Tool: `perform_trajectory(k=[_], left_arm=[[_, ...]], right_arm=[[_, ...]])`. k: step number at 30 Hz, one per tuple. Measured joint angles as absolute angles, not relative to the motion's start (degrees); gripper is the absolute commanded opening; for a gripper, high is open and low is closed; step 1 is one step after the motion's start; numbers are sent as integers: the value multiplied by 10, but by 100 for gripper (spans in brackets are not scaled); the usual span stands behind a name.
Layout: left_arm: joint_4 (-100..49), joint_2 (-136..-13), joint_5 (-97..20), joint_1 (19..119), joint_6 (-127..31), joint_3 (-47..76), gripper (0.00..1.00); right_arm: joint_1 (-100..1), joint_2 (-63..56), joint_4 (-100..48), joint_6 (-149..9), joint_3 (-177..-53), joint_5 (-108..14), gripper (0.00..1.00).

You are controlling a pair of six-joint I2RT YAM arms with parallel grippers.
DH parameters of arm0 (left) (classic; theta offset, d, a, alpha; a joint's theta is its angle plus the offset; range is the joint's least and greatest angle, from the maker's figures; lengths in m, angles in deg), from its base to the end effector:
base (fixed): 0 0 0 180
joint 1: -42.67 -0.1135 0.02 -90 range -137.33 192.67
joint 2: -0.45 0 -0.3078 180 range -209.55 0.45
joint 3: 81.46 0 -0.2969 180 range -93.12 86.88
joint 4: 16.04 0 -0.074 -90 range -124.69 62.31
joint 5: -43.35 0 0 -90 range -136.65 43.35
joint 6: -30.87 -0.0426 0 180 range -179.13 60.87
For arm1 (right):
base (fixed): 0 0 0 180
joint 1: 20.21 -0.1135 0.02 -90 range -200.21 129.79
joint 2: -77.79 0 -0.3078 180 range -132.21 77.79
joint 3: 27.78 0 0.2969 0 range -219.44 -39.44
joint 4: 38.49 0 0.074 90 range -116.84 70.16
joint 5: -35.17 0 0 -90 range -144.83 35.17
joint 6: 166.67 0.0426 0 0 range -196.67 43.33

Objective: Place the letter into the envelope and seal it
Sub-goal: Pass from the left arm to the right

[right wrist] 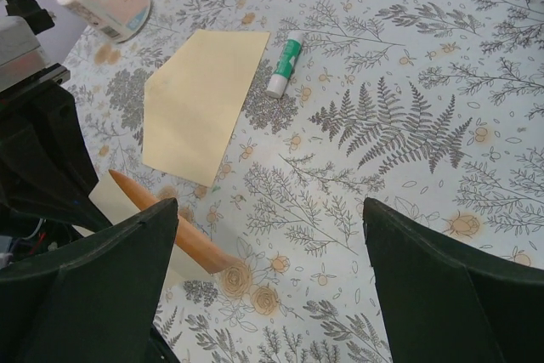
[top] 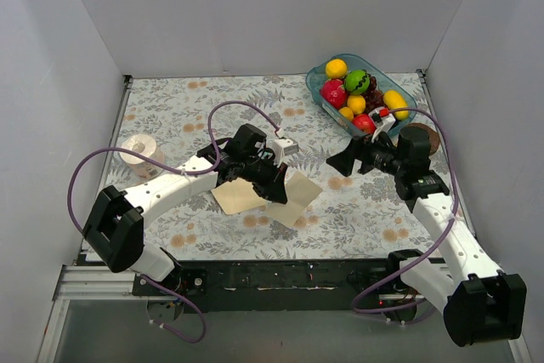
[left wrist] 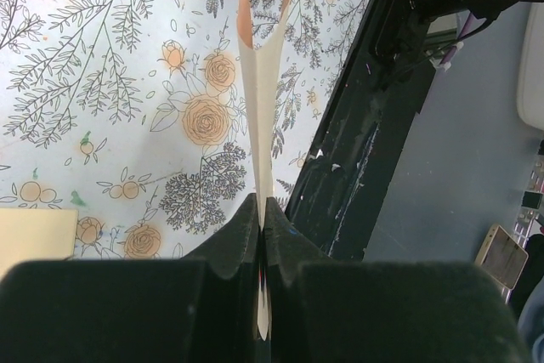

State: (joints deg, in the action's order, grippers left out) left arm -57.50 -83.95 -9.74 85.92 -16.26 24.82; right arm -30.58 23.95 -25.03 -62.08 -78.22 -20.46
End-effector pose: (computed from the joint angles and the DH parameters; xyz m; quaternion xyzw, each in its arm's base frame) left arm 0.2360 -0.2571 0.2795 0.1057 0.8969 -0.4289 0.0204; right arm 0.2310 0.0667 0.3127 -0.1477 0.7732 0.3547 0.5045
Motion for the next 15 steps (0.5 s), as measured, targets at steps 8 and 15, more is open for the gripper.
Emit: perform_trajectory(k=[8,15], left_arm=[[-572,-823,-70,859,-177,248,0],[-565,-811,-30,859,-184,248,0]], right_arm=[[-316,228,-284,-626,-779,-163,95],[-422,256,-291,-673,-779,-169,96]])
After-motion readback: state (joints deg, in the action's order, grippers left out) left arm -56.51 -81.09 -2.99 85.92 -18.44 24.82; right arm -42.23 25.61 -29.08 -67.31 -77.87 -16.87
